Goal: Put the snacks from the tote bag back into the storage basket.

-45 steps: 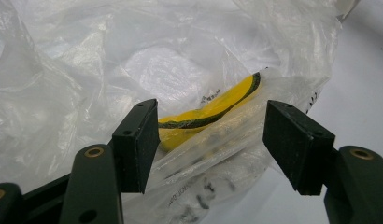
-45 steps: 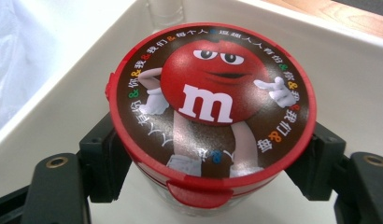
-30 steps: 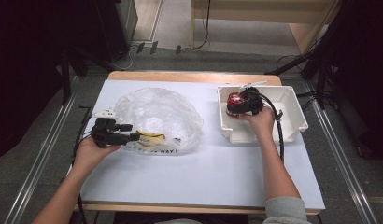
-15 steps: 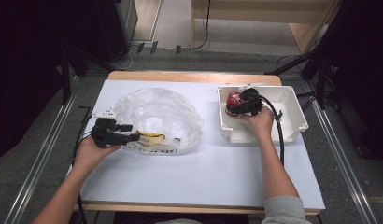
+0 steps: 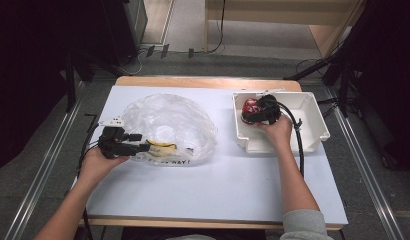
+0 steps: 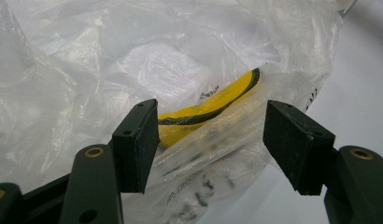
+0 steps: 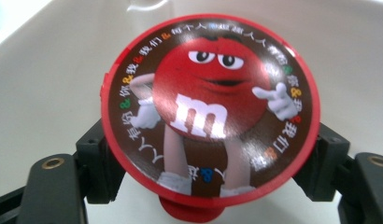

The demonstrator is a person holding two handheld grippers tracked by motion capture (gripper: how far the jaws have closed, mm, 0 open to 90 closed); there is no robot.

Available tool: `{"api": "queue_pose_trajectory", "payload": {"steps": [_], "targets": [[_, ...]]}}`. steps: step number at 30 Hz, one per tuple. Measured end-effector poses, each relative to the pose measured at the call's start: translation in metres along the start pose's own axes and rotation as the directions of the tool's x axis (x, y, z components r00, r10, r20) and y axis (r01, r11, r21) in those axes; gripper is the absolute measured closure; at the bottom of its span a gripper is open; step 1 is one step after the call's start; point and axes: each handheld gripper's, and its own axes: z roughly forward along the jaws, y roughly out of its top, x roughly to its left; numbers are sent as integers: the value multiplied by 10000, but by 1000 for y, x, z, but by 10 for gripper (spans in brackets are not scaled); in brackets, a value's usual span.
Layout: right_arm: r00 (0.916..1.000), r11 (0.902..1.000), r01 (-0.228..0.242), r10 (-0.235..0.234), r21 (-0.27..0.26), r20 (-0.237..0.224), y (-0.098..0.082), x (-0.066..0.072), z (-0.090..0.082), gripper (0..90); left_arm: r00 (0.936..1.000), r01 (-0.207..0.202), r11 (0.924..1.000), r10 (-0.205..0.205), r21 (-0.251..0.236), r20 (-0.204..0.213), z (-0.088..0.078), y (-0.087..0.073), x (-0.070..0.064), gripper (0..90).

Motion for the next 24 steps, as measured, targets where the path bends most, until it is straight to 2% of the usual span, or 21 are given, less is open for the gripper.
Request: {"api": "queue_pose_trajectory", "payload": {"steps": [3,15,24], "targets": [[9996,9997,-238,238,27,-150,-1,-2,0,235,10000,10,10000,-10,-22,-1,0,0,0,368],[9986,9993,-381,380,-38,-378,-2,-3,-7,203,10000,-4,10000,4,-38,-4,-2,0,0,368],[9988,9989,-397,390,-262,-282,-6,0,-21,200,10000,-7,10000,7,-83,-27,-3,0,0,368]]}}
